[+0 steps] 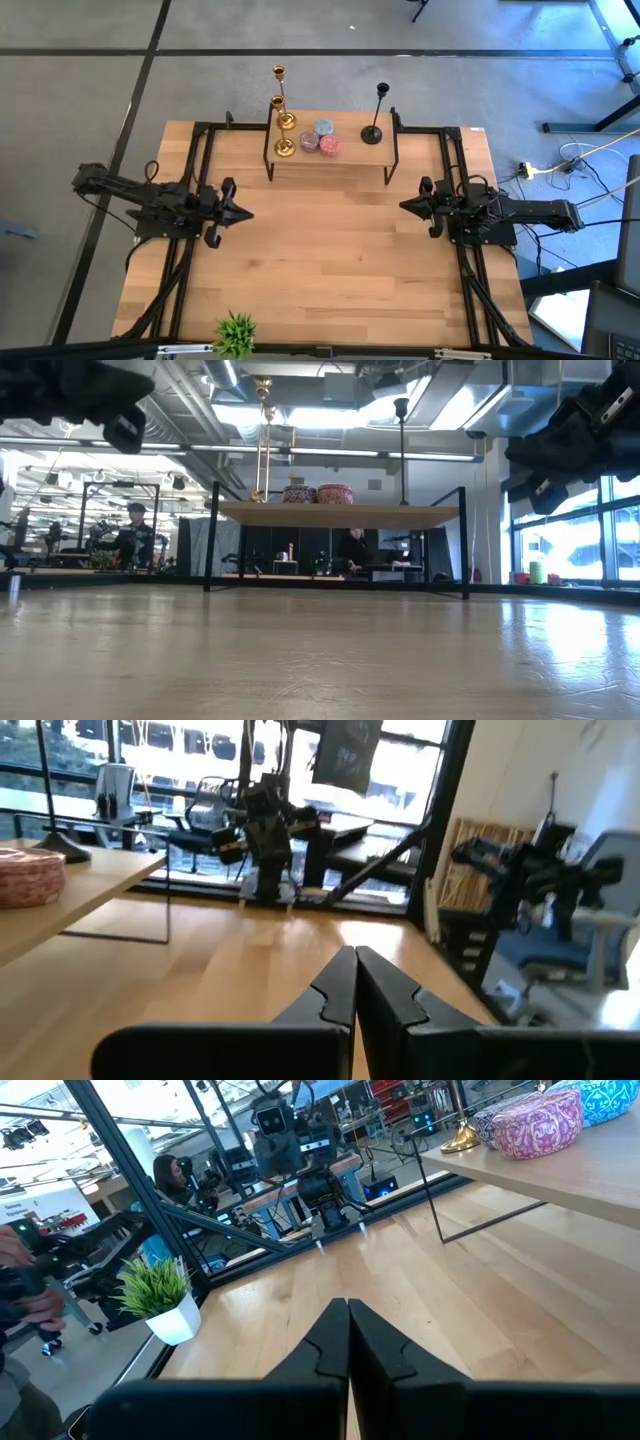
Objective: Pick & Place candle stick holders
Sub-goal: Return to Home Position
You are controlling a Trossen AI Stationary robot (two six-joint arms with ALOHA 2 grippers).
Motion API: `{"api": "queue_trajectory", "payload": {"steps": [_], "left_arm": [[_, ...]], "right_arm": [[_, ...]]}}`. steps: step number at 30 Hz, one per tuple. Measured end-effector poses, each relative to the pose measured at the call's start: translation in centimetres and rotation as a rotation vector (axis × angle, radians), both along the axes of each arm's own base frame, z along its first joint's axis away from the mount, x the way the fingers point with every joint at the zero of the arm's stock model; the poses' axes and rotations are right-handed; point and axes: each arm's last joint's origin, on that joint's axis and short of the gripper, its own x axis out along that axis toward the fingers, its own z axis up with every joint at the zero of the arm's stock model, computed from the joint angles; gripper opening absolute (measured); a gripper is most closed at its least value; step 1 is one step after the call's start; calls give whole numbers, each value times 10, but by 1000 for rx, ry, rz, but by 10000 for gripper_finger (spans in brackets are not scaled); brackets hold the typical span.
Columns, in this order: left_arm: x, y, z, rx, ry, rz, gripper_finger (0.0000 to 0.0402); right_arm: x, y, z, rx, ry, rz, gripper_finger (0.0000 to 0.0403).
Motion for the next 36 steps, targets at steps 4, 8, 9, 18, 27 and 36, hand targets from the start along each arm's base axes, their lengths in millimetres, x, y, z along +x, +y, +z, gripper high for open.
{"api": "queue_trajectory", "payload": {"steps": [4, 8, 9, 18, 27, 36], "left_arm": [[-8, 3, -5, 51, 42, 39, 1], [-16, 6, -7, 58, 44, 51, 1], [-17, 6, -7, 64, 39, 51, 1], [-21, 7, -18, 87, 38, 28, 1], [-14, 10, -34, 134, -20, -27, 1], [-13, 18, -36, 123, -1, -35, 1]], "right_arm": [[0, 0, 0, 0, 0, 0, 1], [0, 0, 0, 0, 0, 0, 0], [0, 0, 0, 0, 0, 0, 0], [0, 0, 0, 0, 0, 0, 0], [0, 0, 0, 0, 0, 1, 0], [0, 0, 0, 0, 0, 1, 0]]}}
